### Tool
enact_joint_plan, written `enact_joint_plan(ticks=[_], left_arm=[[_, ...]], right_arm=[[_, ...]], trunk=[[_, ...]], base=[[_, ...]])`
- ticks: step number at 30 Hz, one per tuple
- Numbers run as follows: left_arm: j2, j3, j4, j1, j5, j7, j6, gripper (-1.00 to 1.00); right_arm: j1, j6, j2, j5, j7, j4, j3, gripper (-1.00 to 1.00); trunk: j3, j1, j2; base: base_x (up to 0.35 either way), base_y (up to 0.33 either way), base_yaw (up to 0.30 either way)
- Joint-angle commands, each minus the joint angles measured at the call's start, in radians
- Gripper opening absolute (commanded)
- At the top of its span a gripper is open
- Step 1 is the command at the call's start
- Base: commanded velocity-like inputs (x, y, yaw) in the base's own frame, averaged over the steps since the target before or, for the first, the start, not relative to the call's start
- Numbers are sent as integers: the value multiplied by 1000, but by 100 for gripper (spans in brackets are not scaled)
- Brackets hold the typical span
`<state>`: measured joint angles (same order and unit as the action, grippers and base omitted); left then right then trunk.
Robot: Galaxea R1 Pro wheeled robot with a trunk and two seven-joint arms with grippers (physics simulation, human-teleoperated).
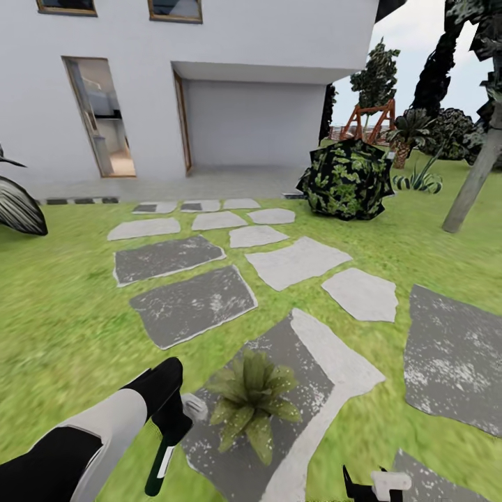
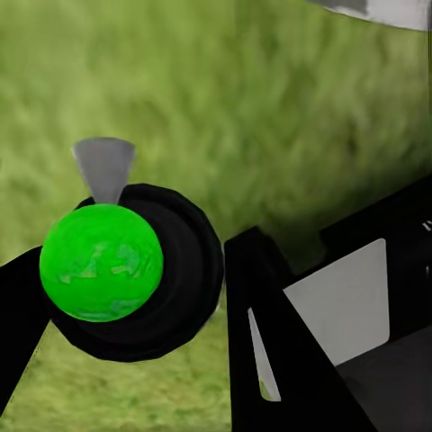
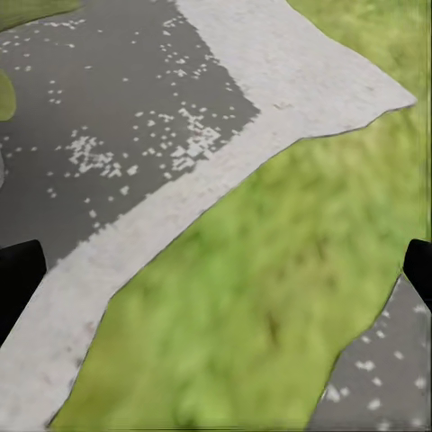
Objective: Pick up the pesticide atomizer in the garden and spray insectifuge to fully cover both potted plants in the garden.
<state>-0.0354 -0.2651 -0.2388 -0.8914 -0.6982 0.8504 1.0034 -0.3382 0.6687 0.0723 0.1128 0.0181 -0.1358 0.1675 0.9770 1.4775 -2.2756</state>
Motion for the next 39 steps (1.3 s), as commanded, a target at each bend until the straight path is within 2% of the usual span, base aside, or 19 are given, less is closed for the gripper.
enact_joint_plan(ticks=[1,7,11,14,16,17,18,20,21,23,25,31,39], left_arm=[[0,0,-2,0,-11,10,3,-100],[-6,2,-4,-17,-11,11,3,-100],[-7,1,9,-111,-9,13,4,-100],[-8,-6,12,-130,-9,20,3,-100],[-13,-55,12,-140,-9,69,3,-100],[-14,-99,12,-155,-9,114,3,-100],[-15,-168,12,-176,-9,191,4,-100],[-16,-276,9,-191,-10,301,5,-100],[-16,-323,7,-193,-10,333,7,-100],[-17,-380,4,-194,-9,360,10,-100],[-17,-395,2,-196,-10,366,10,-100],[-25,-402,6,-190,-11,368,9,-100],[-27,-403,10,-187,-17,368,9,-100]], right_arm=[[-1,3,0,10,2,1,9,100],[-1,3,0,10,2,1,9,100],[-1,3,-1,10,2,1,9,100],[-1,3,-2,10,2,1,9,100],[-1,3,-2,10,2,1,9,100],[-1,3,-2,10,2,1,9,100],[-1,3,-2,10,2,1,9,100],[-1,3,-1,11,3,2,9,100],[-1,3,-1,11,4,2,9,100],[-1,3,0,11,5,2,9,100],[-1,3,1,11,4,2,9,100],[-1,3,1,10,2,1,10,100],[-1,3,0,9,2,1,10,100]], trunk=[[1,0,0],[1,0,0],[1,0,0],[1,0,0],[1,0,0],[1,0,0],[1,0,0],[1,0,0],[1,0,0],[1,0,0],[1,0,0],[1,0,0],[1,0,0]], base=[[8,7,-265],[2,2,-265],[0,0,-160],[0,0,-22],[0,0,-4],[0,0,-2],[0,0,0],[0,0,0],[0,0,0],[0,0,0],[0,0,0],[36,0,0],[296,0,-156]])
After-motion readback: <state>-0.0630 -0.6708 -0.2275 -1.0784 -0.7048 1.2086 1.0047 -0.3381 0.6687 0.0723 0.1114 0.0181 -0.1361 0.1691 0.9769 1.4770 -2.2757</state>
